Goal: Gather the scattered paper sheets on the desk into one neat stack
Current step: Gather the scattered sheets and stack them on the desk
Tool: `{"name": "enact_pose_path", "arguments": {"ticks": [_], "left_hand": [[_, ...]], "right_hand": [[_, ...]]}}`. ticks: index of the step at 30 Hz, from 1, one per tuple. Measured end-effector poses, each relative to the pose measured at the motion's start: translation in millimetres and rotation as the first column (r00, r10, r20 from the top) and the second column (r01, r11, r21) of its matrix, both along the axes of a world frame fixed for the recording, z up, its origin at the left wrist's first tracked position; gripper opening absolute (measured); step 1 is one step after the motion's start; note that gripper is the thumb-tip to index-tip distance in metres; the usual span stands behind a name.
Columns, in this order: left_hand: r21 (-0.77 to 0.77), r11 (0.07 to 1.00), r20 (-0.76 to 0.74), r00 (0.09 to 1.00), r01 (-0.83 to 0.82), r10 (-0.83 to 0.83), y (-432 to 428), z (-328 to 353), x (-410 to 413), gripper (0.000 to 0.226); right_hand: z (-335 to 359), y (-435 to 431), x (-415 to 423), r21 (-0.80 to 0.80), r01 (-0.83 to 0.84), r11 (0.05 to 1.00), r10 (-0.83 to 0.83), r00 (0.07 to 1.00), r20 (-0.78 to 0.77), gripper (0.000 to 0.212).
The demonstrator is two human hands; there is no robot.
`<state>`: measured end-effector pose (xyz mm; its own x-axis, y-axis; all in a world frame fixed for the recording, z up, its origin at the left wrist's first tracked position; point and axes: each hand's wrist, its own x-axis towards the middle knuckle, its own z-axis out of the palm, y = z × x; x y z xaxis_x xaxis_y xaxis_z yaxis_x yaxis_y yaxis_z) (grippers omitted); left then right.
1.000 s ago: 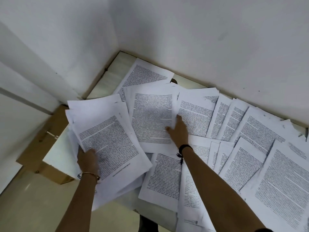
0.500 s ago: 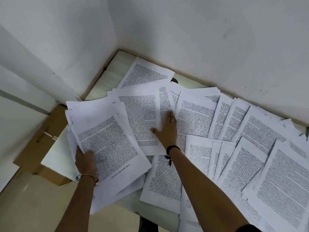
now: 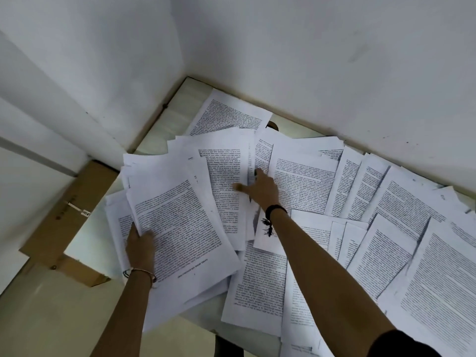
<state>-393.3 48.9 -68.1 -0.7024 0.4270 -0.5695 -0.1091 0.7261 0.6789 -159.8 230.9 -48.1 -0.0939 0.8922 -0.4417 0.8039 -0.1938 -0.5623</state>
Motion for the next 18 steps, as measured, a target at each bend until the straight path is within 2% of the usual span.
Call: {"name": "enact_pose_path", "arguments": {"ticks": [3, 6, 8, 11, 15, 18], "left_hand": [[-0.006, 1.000, -0.001, 1.000, 0.008, -0.008, 0.6, -5.2, -1.1, 0.054], [-0.014, 1.000, -0.007, 1.000, 0.024, -0.024, 0.3, -15.2, -2.7, 0.057], [0.002, 0.999, 0.003, 0.999, 0.044, -0.044, 2.9, -12.4, -0.9, 0.054], [0.050, 0.998, 0.024, 0.999, 0.047, -0.048, 5.9, -7.8, 1.6, 0.048], [0.075, 0.997, 0.050, 0.998, 0.031, -0.035, 7.8, -10.1, 3.3, 0.048], [0.123, 0.992, 0.080, 0.996, 0.023, -0.033, 11.4, -11.9, 10.4, 0.051]], "right_hand": [[-1.1, -5.6, -0.4, -0.027, -0.021, 0.999, 0.020, 0.998, -0.059, 0.058], [-5.5, -14.2, -2.5, -0.172, -0.065, 0.983, 0.011, 0.954, -0.299, 0.053], [-2.2, -15.4, 2.0, -0.225, 0.019, 0.974, -0.108, 0.913, -0.394, 0.051], [1.4, -4.2, 23.0, -0.203, 0.221, 0.954, -0.293, 0.836, -0.464, 0.035], [16.3, 20.8, 57.1, -0.169, 0.397, 0.902, -0.423, 0.736, -0.529, 0.041], [36.2, 29.4, 81.0, -0.180, 0.508, 0.842, -0.509, 0.639, -0.577, 0.017]]}}
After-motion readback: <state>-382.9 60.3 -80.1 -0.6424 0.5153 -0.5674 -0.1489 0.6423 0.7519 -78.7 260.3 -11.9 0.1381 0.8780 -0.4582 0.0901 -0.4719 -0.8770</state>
